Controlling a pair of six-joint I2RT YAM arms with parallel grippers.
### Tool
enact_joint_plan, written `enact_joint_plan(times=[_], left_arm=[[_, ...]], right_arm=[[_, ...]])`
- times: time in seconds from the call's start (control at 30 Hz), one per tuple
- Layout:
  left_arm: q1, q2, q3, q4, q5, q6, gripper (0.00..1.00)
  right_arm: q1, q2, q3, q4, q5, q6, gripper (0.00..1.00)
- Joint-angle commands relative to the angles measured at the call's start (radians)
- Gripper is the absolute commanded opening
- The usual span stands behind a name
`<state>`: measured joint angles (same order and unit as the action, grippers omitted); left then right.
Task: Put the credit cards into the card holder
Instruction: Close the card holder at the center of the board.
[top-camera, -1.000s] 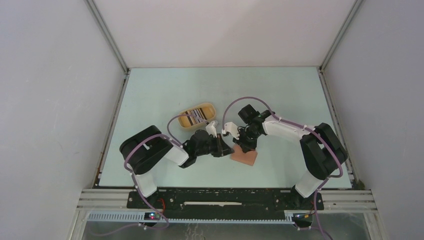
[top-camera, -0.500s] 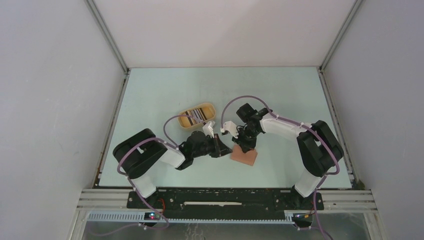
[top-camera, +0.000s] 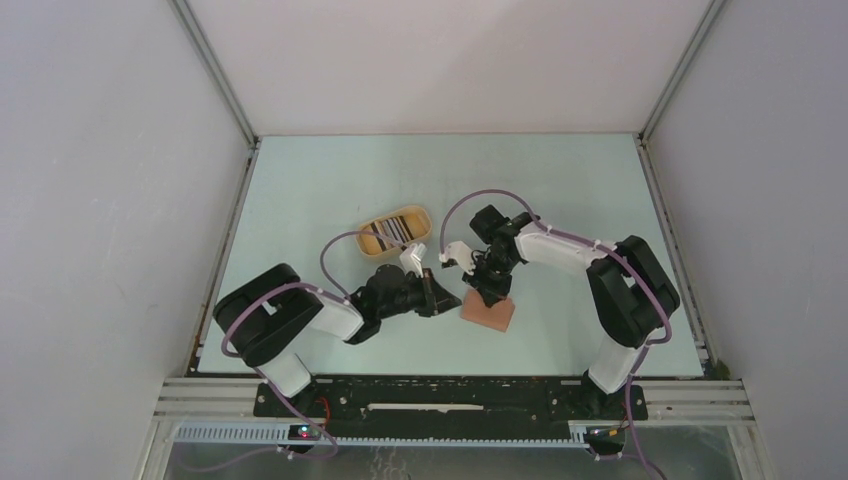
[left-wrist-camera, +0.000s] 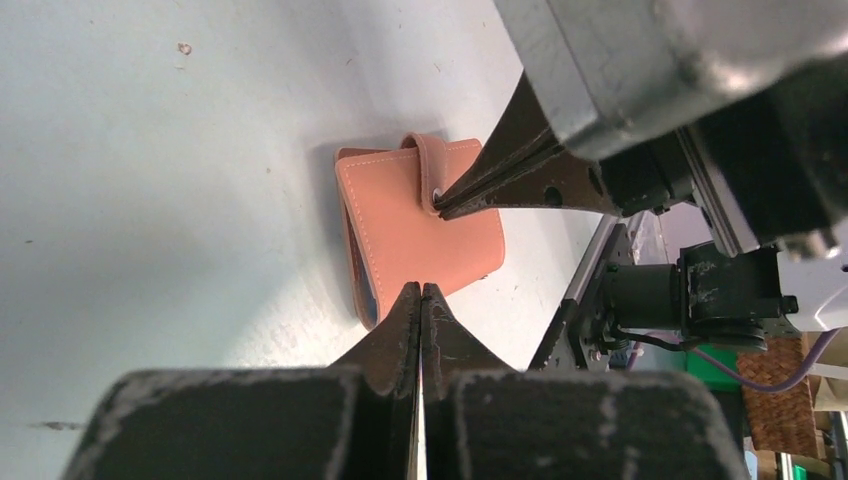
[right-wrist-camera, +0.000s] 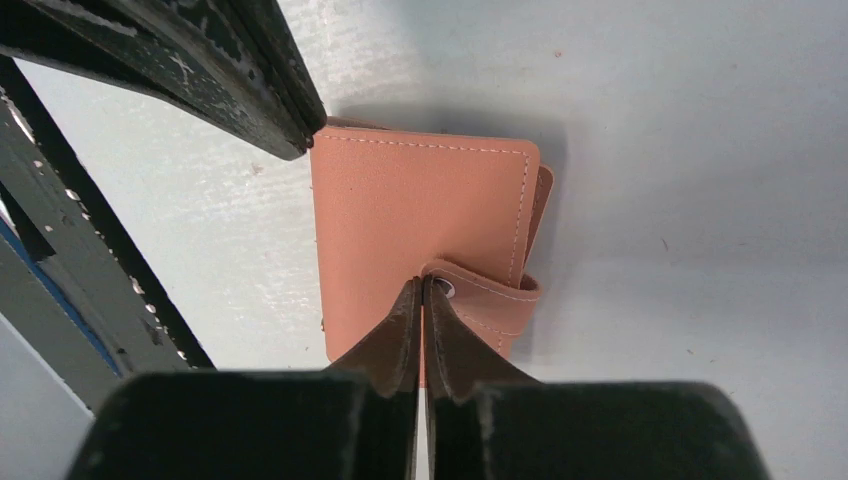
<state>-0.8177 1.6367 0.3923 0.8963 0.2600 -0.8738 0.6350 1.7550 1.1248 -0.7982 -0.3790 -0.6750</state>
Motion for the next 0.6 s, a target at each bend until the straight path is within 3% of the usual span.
enact_joint_plan(times=[0.0, 0.13, 0.27, 0.57], left_arm=[[0.005, -0.049, -0.025, 0.029, -0.019, 0.019, 0.00], [0.006, -0.109, -0.042, 0.026, -0.023, 0.045, 0.06], [0.005, -0.240, -0.048, -0.064, -0.039, 0.109, 0.14], [0.002, -0.669, 0.062, -0.536, -0.154, 0.434, 0.25]], right_arm=[[-0.009, 0.038, -0.035, 0.033, -0.015, -0.004, 0.14], [-0.040, -0.092, -0.018, 0.003, -0.115, -0.007, 0.43], [-0.070, -0.252, -0.012, -0.015, -0.182, -0.019, 0.60], [-0.179, -0.645, -0.094, 0.035, -0.320, -0.058, 0.61]])
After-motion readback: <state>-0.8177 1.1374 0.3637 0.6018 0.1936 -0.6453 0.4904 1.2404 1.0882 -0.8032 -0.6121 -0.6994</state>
